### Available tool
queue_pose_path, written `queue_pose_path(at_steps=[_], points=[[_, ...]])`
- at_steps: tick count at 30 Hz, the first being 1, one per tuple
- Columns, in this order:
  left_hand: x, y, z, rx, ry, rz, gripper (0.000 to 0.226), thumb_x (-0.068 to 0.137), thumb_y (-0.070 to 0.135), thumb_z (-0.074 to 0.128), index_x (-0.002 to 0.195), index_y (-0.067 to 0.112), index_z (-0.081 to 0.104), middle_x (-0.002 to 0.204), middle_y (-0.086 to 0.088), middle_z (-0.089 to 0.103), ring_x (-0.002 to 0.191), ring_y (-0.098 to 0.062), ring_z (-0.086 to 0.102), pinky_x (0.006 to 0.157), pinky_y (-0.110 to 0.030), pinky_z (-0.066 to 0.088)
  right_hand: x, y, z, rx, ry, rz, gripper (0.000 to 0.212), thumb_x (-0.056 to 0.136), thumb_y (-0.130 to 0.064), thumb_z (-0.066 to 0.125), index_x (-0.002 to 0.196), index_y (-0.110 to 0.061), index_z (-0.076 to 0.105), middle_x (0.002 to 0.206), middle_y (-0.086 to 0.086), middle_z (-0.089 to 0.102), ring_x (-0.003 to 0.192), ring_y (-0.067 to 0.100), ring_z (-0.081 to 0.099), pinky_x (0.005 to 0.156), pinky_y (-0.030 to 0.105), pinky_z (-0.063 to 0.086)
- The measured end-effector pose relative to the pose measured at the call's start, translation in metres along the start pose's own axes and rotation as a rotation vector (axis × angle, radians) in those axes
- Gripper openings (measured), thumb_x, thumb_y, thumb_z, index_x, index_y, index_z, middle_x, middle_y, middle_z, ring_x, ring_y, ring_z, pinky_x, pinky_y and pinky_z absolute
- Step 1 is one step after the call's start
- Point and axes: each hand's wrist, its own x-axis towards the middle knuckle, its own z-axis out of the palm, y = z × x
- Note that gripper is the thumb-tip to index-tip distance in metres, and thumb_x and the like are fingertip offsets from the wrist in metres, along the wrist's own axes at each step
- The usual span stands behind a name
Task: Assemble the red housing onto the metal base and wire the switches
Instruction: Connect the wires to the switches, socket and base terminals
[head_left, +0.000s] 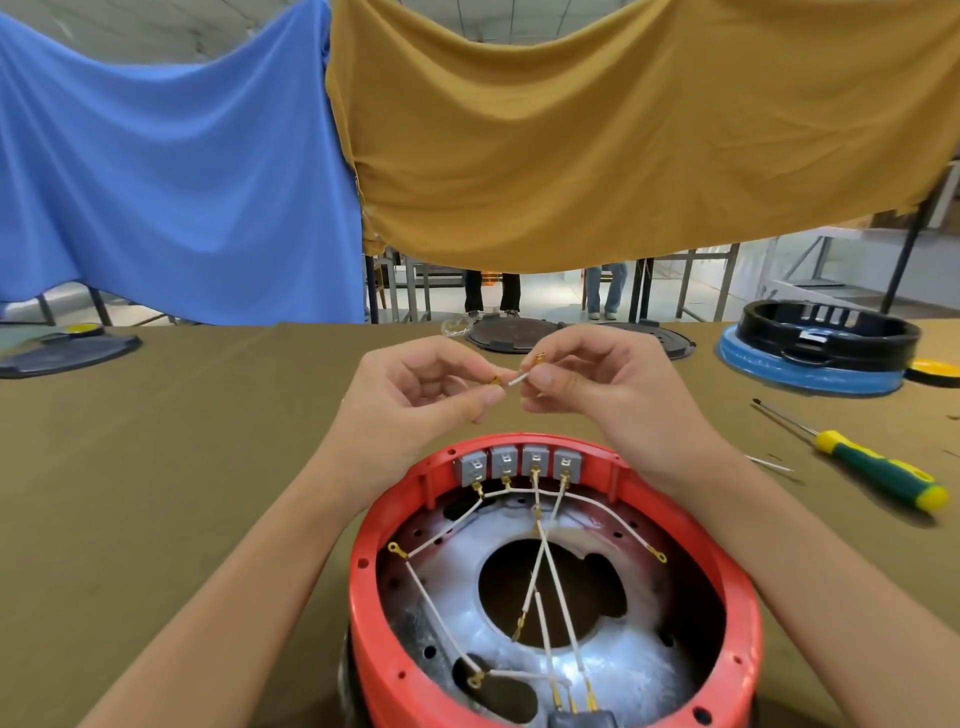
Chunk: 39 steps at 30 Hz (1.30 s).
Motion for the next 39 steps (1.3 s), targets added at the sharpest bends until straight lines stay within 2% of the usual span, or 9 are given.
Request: queue_pose_path(at_steps=[3,8,12,18,25,27,30,33,39], points=[[-0.001,0.001,0.000,0.017,-0.015,-0.001,0.015,0.080,0.014,0.077,0.094,0.009,0.074,0.084,-0.006,0.075,0.068,-0.019,0.067,0.069,-0.029,0.055,-0.001,0.001,-0.001,0.116,-0.010,0.030,0.017,0.086,0.003,0.066,0.083,-0.011,0.074,0.081,0.010,0.072,0.080,0.023,0.069,0.076,0.035,0.059],[0.000,0.000,0.001,0.048,-0.007,0.001,0.013,0.081,0.014,0.078,0.093,0.013,0.074,0.079,-0.007,0.073,0.064,-0.022,0.063,0.063,-0.049,0.051,-0.002,0.001,-0.001,0.143,-0.021,0.089,0.007,0.082,-0.008,0.069,0.085,-0.011,0.074,0.081,0.012,0.071,0.078,0.022,0.069,0.073,0.034,0.059],[0.000,0.001,-0.003,0.029,-0.003,-0.030,0.022,0.083,0.023,0.077,0.105,0.021,0.074,0.086,-0.001,0.071,0.065,-0.014,0.062,0.063,-0.023,0.052,-0.004,-0.001,-0.002,0.137,-0.114,0.197,0.008,0.087,-0.013,0.069,0.092,-0.008,0.071,0.080,0.011,0.071,0.073,0.021,0.068,0.066,0.033,0.060],[0.001,-0.002,-0.007,-0.070,-0.031,-0.203,0.019,0.077,0.036,0.082,0.094,0.028,0.076,0.083,0.001,0.072,0.067,-0.010,0.061,0.063,-0.021,0.050,-0.005,-0.004,0.000,-0.037,-0.083,0.113,0.031,0.093,-0.005,0.065,0.121,-0.019,0.060,0.082,0.013,0.071,0.067,0.025,0.068,0.050,0.032,0.056],[0.003,-0.003,-0.009,-0.254,-0.005,-0.277,0.012,0.073,0.035,0.078,0.082,0.026,0.076,0.083,0.000,0.074,0.065,-0.006,0.058,0.060,-0.018,0.049,-0.007,-0.006,0.002,-0.087,-0.151,0.156,0.018,0.099,-0.016,0.057,0.108,-0.011,0.071,0.091,0.011,0.072,0.062,0.022,0.064,0.046,0.026,0.051],[0.002,-0.004,-0.010,-0.301,-0.006,-0.288,0.011,0.074,0.032,0.078,0.082,0.025,0.076,0.083,0.000,0.073,0.065,-0.006,0.058,0.059,-0.018,0.048,-0.006,-0.007,0.001,-0.056,-0.134,0.173,0.021,0.099,-0.005,0.053,0.109,-0.009,0.071,0.093,0.011,0.072,0.063,0.022,0.063,0.047,0.028,0.052],[0.002,-0.006,-0.010,-0.365,-0.011,-0.312,0.008,0.080,0.019,0.074,0.088,0.021,0.077,0.086,-0.002,0.073,0.065,-0.007,0.059,0.059,-0.018,0.050,-0.006,-0.005,0.001,-0.122,-0.152,0.123,0.032,0.089,0.008,0.060,0.112,-0.011,0.069,0.096,0.008,0.068,0.070,0.021,0.064,0.053,0.031,0.055],[0.002,-0.006,-0.010,-0.401,-0.019,-0.342,0.011,0.081,0.016,0.073,0.090,0.018,0.078,0.086,-0.003,0.074,0.065,-0.007,0.059,0.058,-0.018,0.049,-0.006,-0.003,0.002,-0.279,-0.121,0.022,0.028,0.084,-0.004,0.076,0.108,-0.017,0.072,0.097,0.006,0.068,0.076,0.020,0.067,0.058,0.032,0.058],[0.001,-0.007,-0.014,-0.168,-0.101,-0.348,0.015,0.080,0.030,0.075,0.093,0.025,0.078,0.095,-0.006,0.076,0.073,-0.009,0.061,0.065,-0.020,0.050,-0.005,-0.005,0.002,-0.361,-0.024,-0.051,0.006,0.088,-0.017,0.073,0.090,-0.022,0.075,0.082,-0.002,0.069,0.070,0.014,0.066,0.055,0.023,0.055]])
